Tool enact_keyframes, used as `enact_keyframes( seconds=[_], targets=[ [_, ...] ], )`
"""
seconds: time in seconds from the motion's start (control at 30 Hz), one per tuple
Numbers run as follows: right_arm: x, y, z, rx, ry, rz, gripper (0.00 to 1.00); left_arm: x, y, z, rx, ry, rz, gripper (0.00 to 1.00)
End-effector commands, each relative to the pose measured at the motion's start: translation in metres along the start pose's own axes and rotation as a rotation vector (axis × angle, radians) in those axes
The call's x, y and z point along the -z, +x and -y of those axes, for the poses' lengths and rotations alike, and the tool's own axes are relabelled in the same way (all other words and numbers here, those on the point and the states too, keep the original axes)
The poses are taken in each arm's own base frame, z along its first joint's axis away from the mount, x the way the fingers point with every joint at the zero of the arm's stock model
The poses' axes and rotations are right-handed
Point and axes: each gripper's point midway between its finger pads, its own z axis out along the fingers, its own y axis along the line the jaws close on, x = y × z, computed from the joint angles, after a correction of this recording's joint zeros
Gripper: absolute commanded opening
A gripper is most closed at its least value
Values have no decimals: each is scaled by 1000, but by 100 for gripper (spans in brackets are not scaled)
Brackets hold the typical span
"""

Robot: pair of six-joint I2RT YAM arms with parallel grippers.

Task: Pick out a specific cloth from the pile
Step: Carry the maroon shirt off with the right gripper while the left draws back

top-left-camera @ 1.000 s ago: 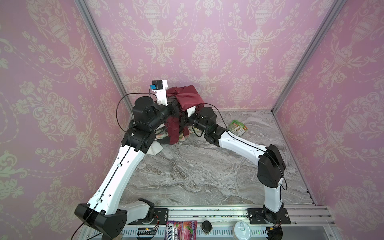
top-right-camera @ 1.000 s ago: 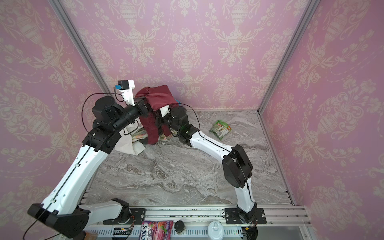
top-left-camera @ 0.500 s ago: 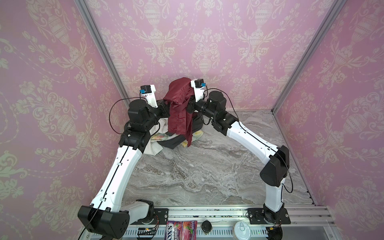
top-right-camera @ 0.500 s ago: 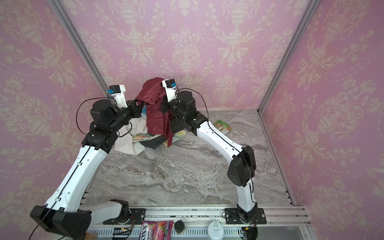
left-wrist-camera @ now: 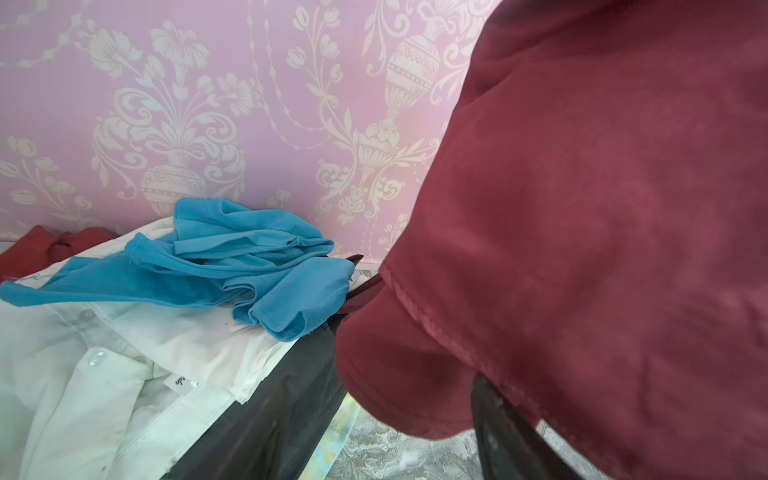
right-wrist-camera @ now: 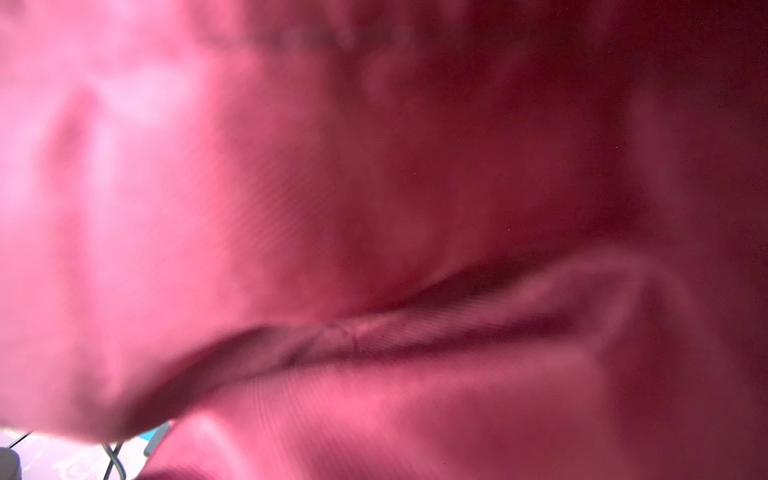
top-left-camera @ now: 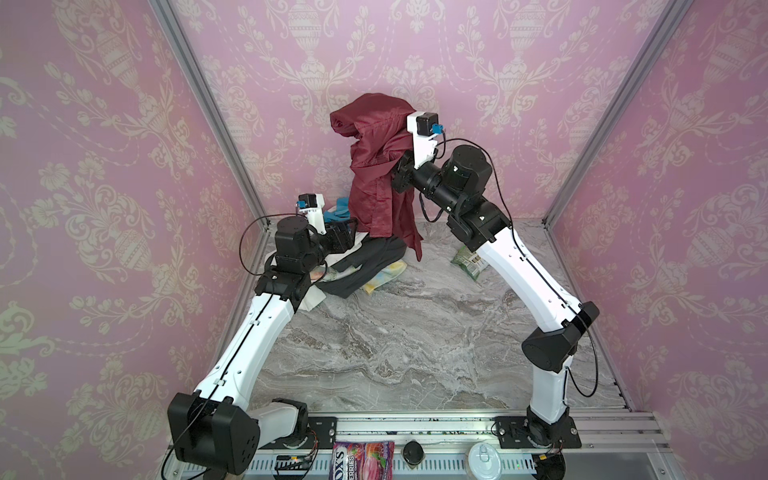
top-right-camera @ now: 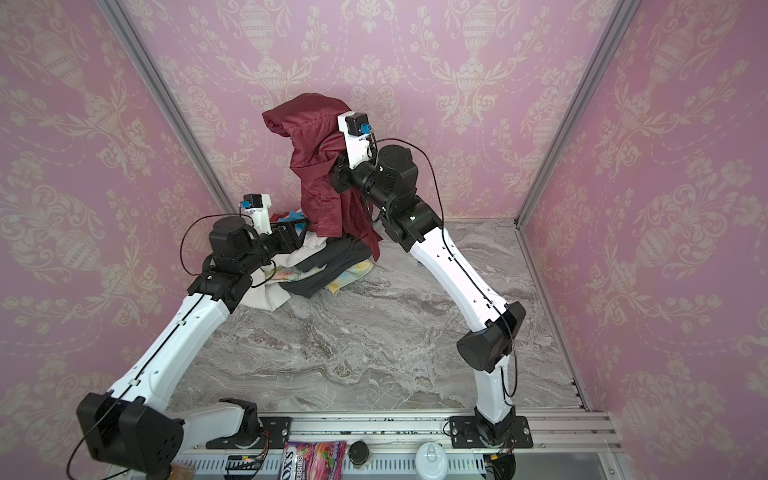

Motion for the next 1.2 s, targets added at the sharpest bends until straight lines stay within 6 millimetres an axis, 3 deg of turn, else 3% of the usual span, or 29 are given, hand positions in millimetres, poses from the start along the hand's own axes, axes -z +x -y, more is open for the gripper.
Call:
enact_keyframes(
  seconds=[0.0,0.27,0.67,0.87,1.17],
  targets=[
    [22,-40,8,66,56,50,0,-6,6,10,-52,74,7,71],
    [53,-77,16,97,114,68,0,-44,61,41,-231,129,-86,73],
    [116,-128,28,158,236,78,0,-86,81,81,-387,178,-53,75],
    [150,-128,38,168,314,33,0,-103,95,114,-420,267,-60,76],
    [214,-103,78,164,492,-91,0,-109,131,162,-410,386,-103,75]
  ],
)
